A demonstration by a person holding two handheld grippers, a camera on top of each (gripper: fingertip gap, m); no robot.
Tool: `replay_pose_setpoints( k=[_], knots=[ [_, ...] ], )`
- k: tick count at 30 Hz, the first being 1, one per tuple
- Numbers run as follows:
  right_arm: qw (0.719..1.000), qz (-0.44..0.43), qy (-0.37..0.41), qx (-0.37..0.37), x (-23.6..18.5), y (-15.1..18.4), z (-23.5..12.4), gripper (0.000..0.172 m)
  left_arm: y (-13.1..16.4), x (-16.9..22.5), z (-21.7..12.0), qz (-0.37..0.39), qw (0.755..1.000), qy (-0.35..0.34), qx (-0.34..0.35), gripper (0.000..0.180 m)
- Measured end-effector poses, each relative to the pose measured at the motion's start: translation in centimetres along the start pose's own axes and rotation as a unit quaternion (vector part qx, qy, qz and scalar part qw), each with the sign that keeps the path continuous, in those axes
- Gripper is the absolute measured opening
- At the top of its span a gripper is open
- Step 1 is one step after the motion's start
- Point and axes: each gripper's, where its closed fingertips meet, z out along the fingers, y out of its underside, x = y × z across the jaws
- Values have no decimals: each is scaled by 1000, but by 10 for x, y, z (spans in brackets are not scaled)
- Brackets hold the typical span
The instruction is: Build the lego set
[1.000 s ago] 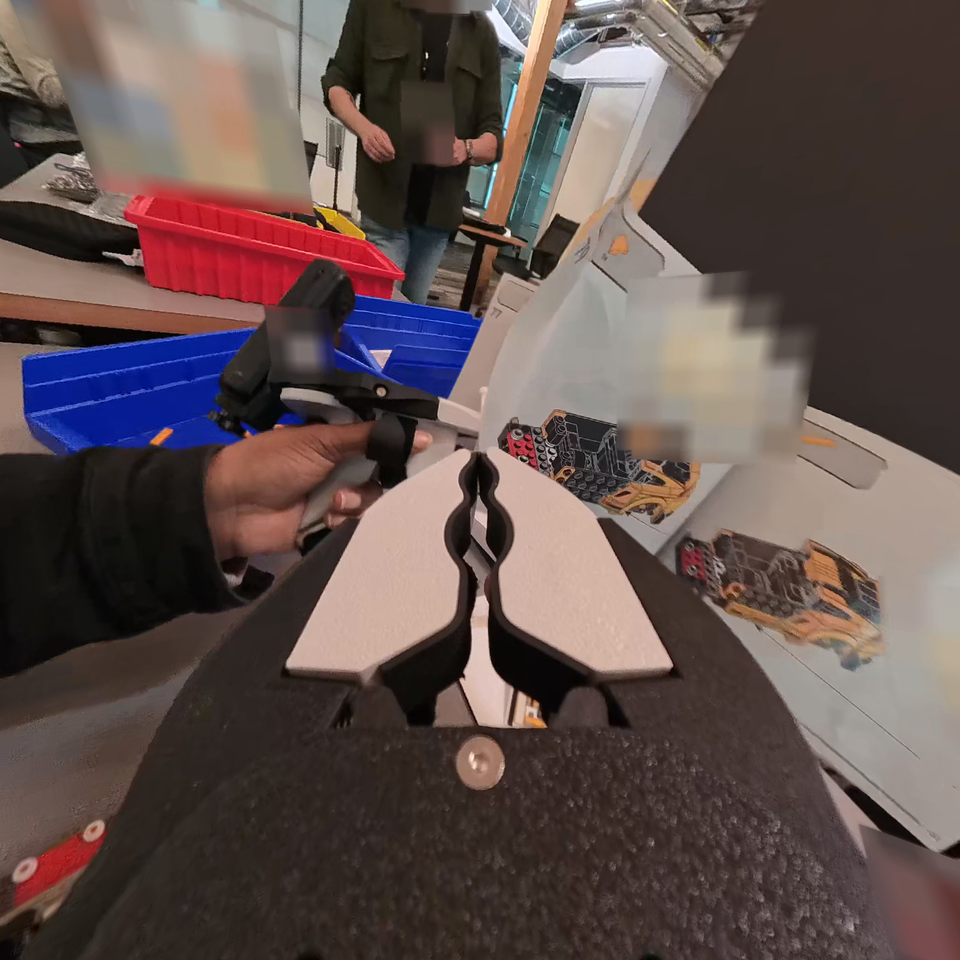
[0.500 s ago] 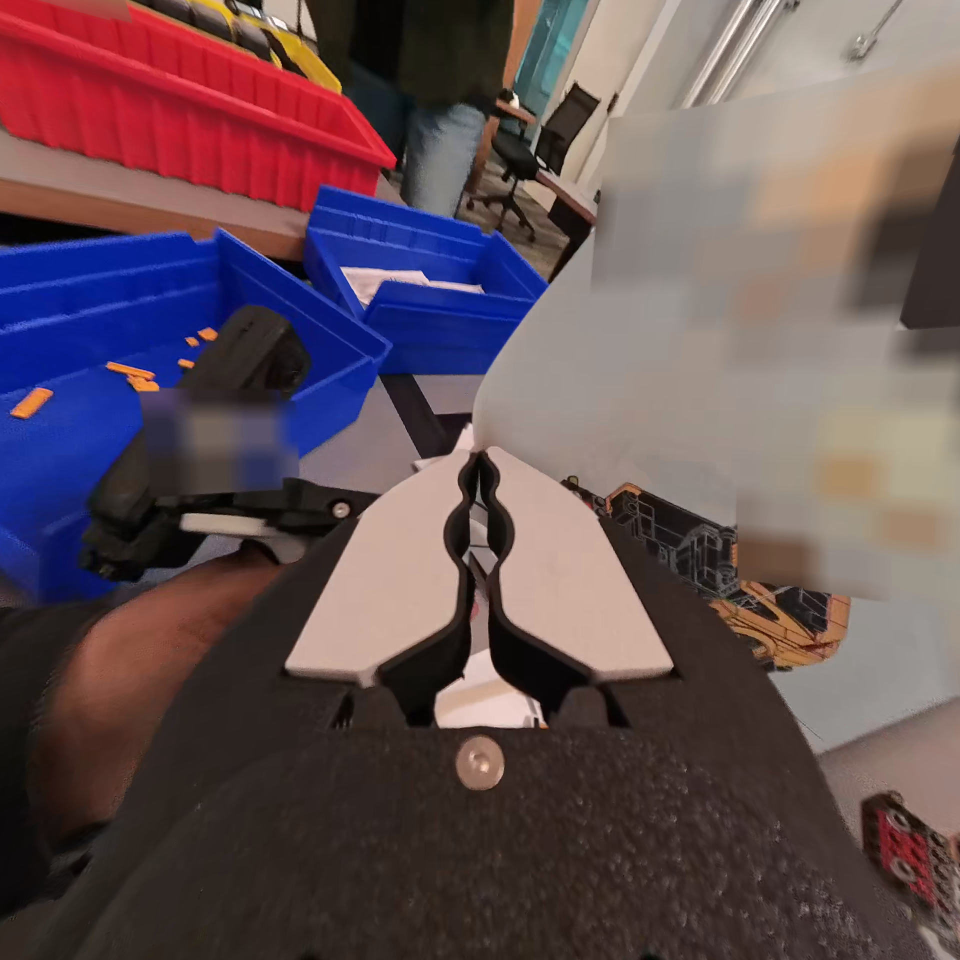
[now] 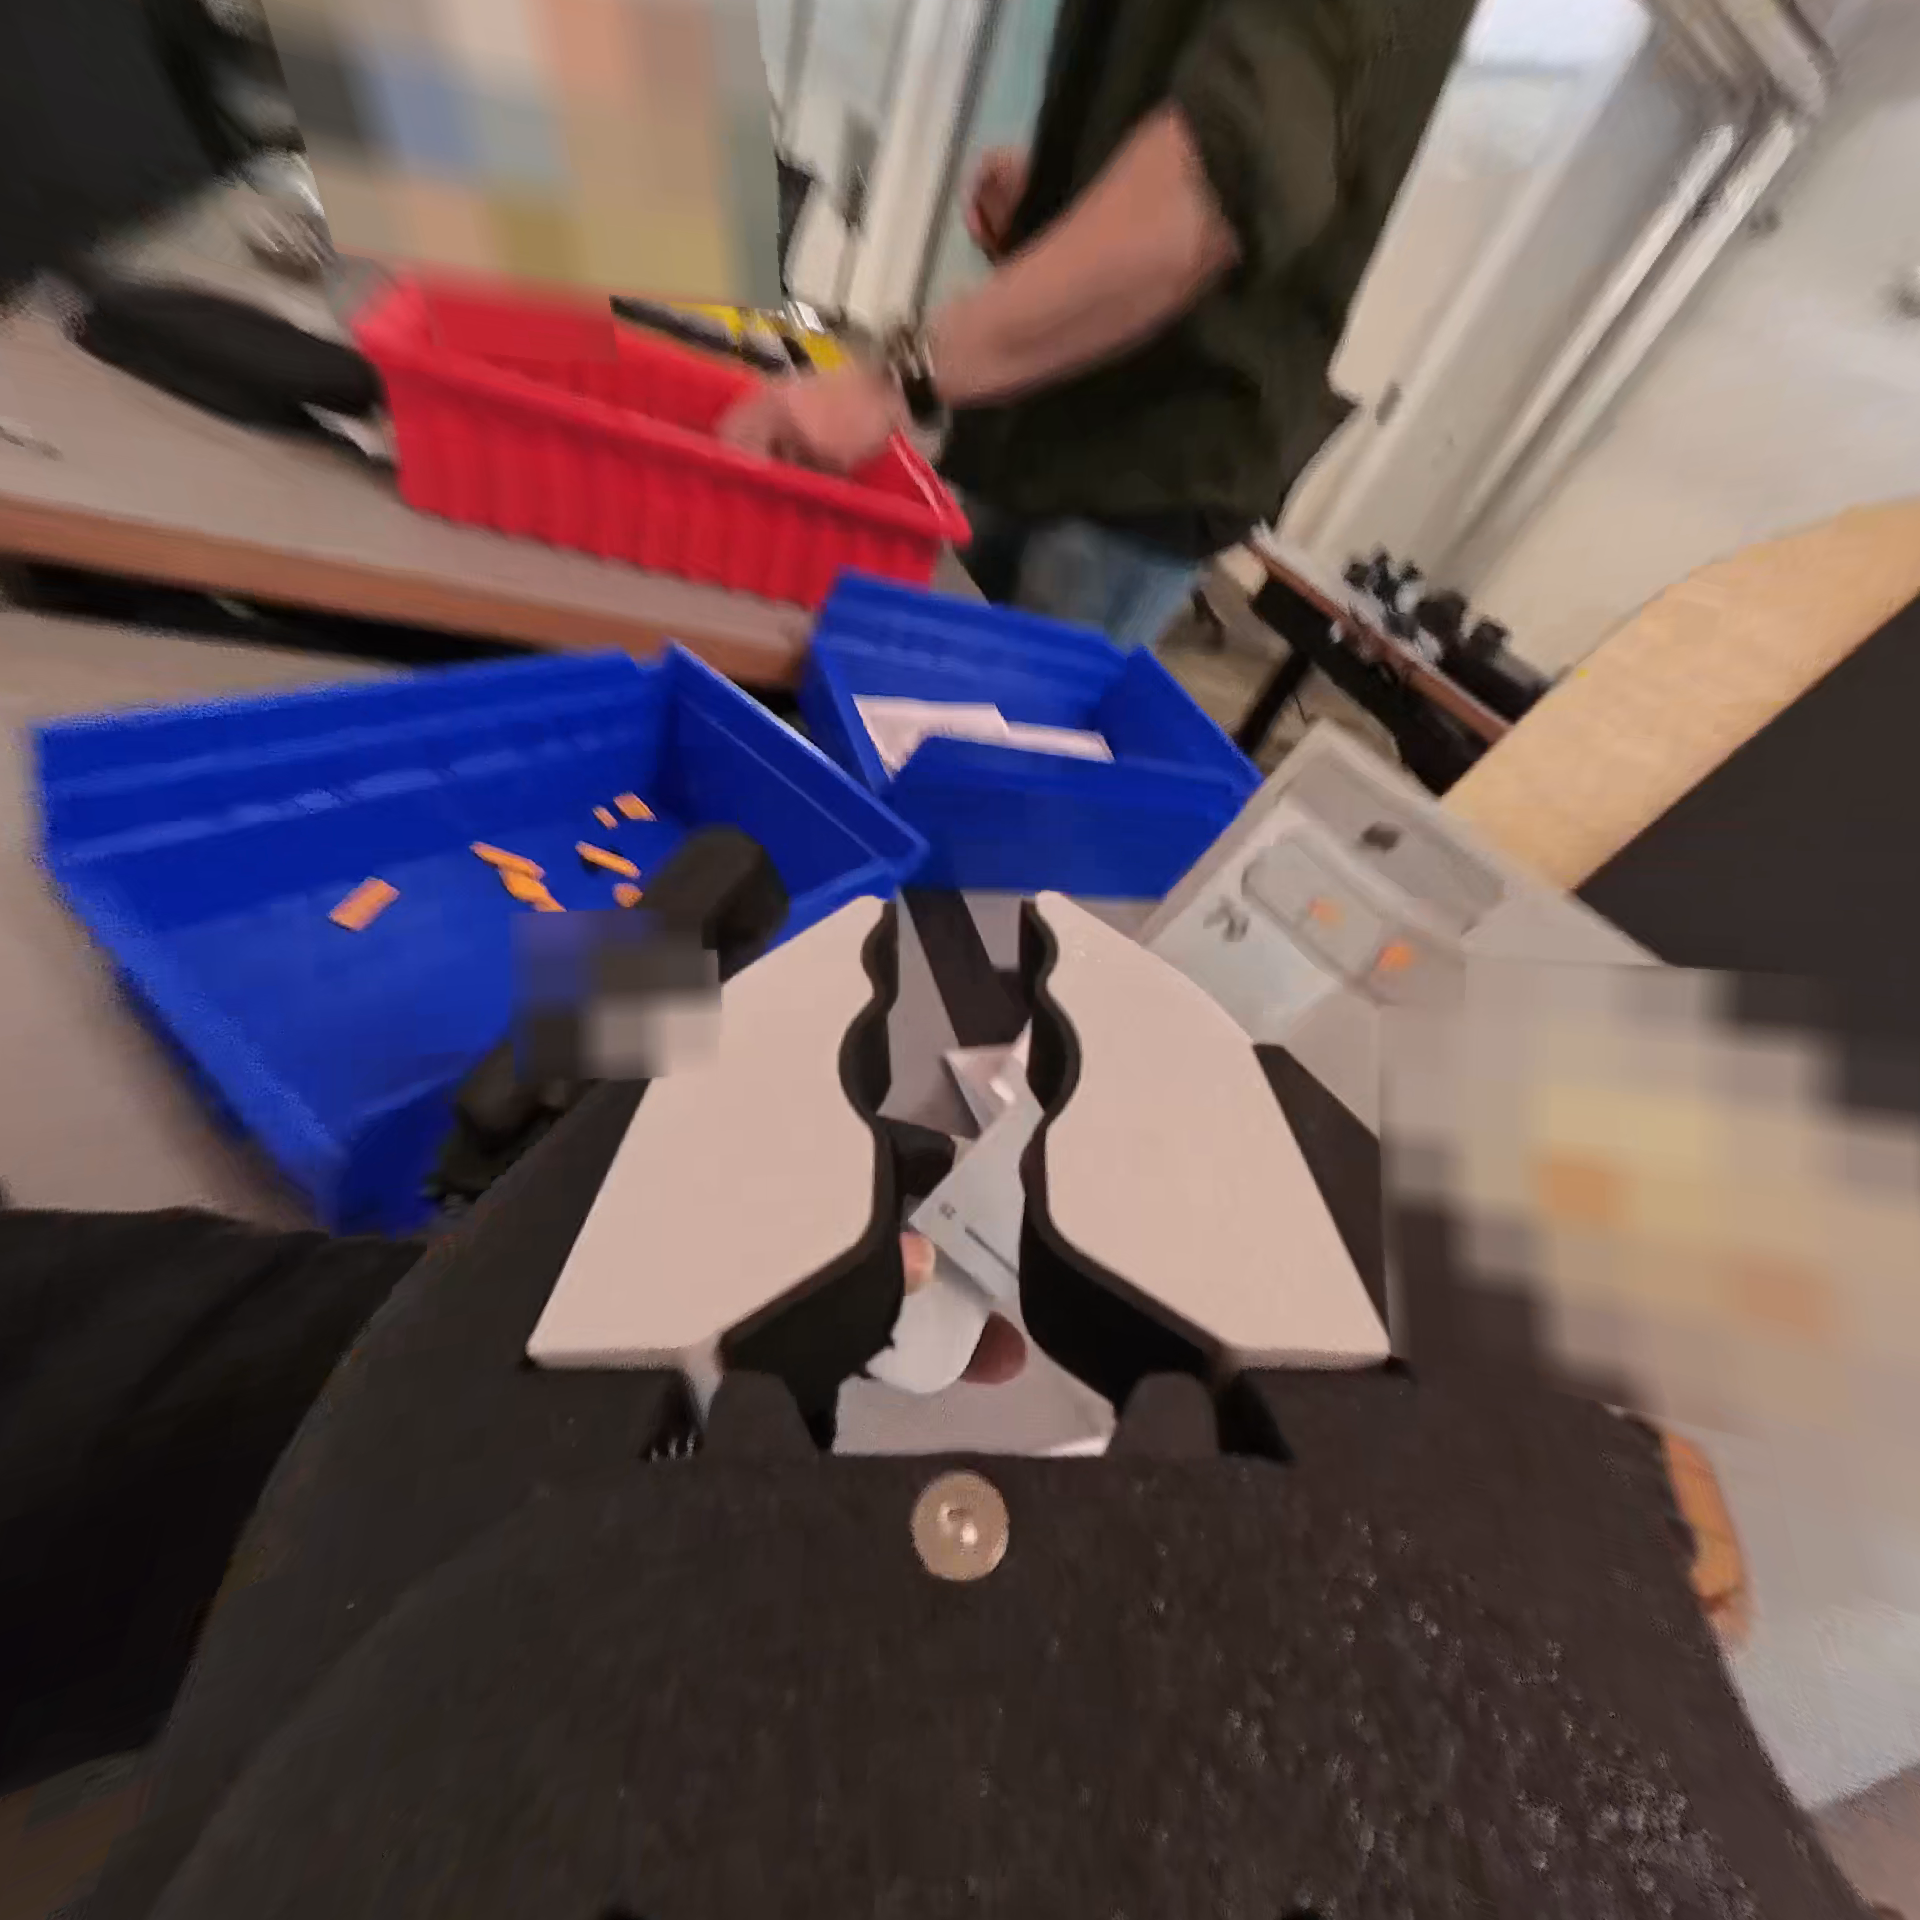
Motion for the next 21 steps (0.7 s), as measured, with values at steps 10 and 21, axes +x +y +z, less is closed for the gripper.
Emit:
replay_pose_setpoints(
  k=[10,21],
  knots=[
    [965,-208,115,-111,105,39,-110,16,0,0,0,-4,1000,1,3,1],
    [854,-433,146,-247,120,98,-65,16,0,-2,0,-16,1000,7,7,1]
  ],
)
